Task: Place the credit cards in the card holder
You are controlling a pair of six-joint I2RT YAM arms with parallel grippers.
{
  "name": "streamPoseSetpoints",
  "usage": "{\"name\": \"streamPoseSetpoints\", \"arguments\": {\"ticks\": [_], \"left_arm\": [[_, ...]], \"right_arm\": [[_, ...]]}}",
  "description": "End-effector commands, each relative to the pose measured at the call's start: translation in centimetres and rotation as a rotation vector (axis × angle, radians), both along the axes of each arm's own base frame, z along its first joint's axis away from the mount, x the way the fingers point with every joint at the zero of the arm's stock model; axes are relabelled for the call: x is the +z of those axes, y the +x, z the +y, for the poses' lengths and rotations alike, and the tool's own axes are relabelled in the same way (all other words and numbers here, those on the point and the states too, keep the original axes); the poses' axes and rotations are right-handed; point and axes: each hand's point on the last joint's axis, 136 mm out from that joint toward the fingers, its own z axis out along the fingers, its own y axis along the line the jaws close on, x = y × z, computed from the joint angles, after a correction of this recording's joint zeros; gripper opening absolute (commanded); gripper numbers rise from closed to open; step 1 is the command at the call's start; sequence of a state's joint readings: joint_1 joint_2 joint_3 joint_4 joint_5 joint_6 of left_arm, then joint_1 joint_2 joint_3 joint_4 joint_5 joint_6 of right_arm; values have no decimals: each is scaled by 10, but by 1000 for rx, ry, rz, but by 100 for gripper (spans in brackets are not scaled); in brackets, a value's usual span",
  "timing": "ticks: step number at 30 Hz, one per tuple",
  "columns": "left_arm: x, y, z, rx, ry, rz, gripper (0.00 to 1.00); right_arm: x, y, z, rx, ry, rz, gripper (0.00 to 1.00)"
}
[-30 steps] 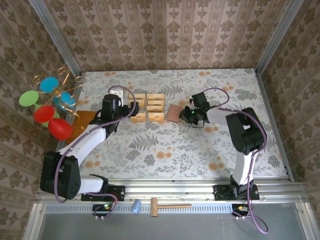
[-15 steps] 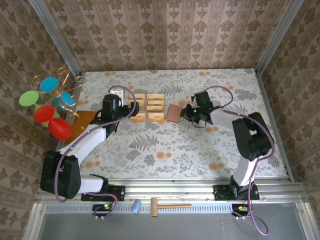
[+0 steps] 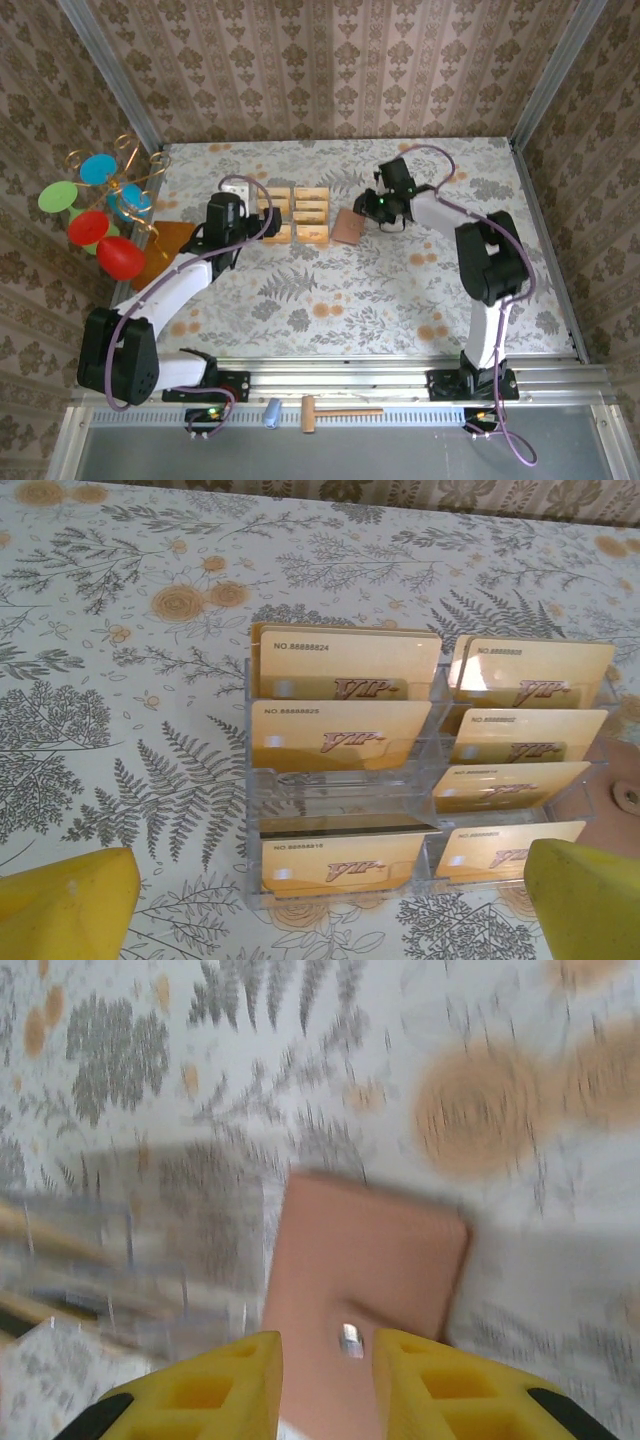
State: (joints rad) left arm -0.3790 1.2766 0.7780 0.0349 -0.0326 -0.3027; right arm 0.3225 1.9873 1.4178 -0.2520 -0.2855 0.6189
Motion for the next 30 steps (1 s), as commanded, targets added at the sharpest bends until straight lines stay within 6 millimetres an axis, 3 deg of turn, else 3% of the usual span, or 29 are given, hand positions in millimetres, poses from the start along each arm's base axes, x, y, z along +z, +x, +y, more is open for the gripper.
{"name": "streamPoseSetpoints", "arguments": {"ticks": [1,5,9,20,30], "left_arm": [[2,-7,-6,-11,-30,9,100],[0,-7,-12,-21,-32,18,100],[-1,-8,-18,-33,-26,23,100],[0,-4,-16,-25,-6,15,100],[8,7,-15,-9,12,-2,100]], "right_arm": [[-23,14,-9,17,-132,64,32],[-45,33,-1,38,-164,98,32],[-60,34,9,103,-223,103,32],[-67,-29,4,251,-401,112,24],[-75,-95,29,285,-387,74,22]]}}
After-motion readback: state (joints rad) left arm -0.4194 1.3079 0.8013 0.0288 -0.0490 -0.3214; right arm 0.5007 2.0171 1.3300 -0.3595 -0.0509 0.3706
